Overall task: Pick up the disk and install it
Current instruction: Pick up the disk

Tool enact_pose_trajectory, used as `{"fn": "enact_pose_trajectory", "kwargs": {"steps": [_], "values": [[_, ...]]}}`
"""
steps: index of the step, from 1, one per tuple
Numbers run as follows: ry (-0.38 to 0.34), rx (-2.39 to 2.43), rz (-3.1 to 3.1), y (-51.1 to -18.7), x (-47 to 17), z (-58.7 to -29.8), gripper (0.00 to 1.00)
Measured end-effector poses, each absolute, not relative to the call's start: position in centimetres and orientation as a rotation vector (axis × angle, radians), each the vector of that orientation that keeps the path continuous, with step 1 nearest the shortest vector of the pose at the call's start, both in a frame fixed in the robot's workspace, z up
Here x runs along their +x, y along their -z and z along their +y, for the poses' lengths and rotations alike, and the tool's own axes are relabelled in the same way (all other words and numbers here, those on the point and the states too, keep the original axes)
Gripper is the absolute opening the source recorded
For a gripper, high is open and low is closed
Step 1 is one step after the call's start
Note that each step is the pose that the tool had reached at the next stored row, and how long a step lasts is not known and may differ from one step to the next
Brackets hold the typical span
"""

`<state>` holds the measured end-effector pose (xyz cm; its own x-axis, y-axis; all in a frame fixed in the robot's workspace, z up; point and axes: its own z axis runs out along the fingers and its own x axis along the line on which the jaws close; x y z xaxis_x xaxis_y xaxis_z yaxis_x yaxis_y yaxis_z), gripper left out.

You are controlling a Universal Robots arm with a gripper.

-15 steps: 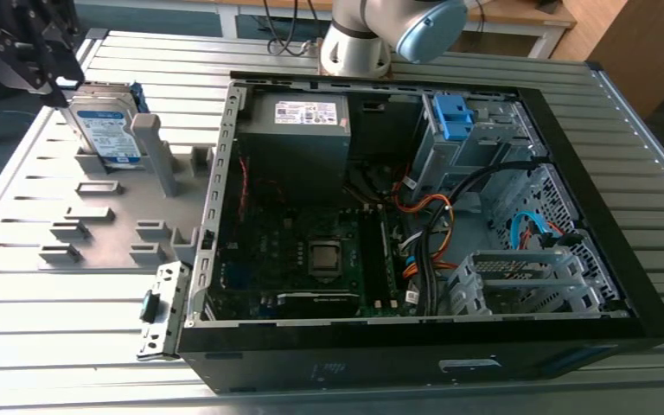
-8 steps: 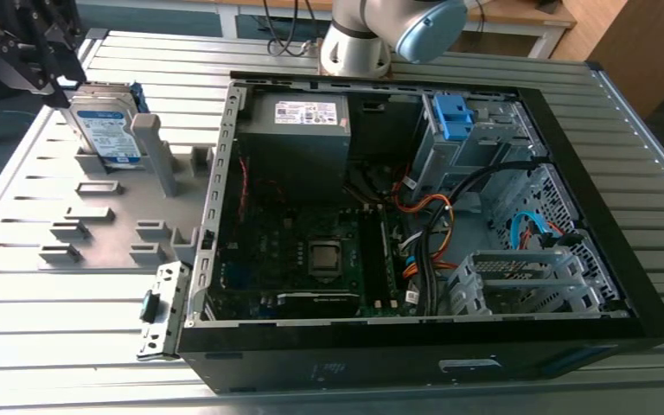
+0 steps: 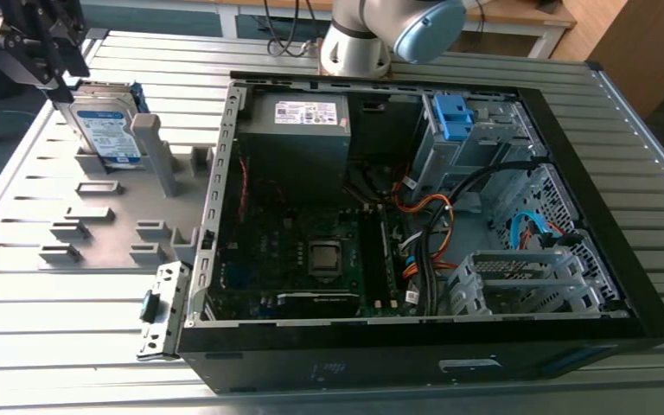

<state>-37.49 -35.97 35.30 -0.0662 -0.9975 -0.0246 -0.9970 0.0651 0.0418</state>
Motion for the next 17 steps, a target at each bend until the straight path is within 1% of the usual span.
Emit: {"fn": "enact_pose_trajectory", "kwargs": {"steps": [17], "values": [[0.074,2.139,-2.285,-34.66,-37.49,-35.54,0.53]]}}
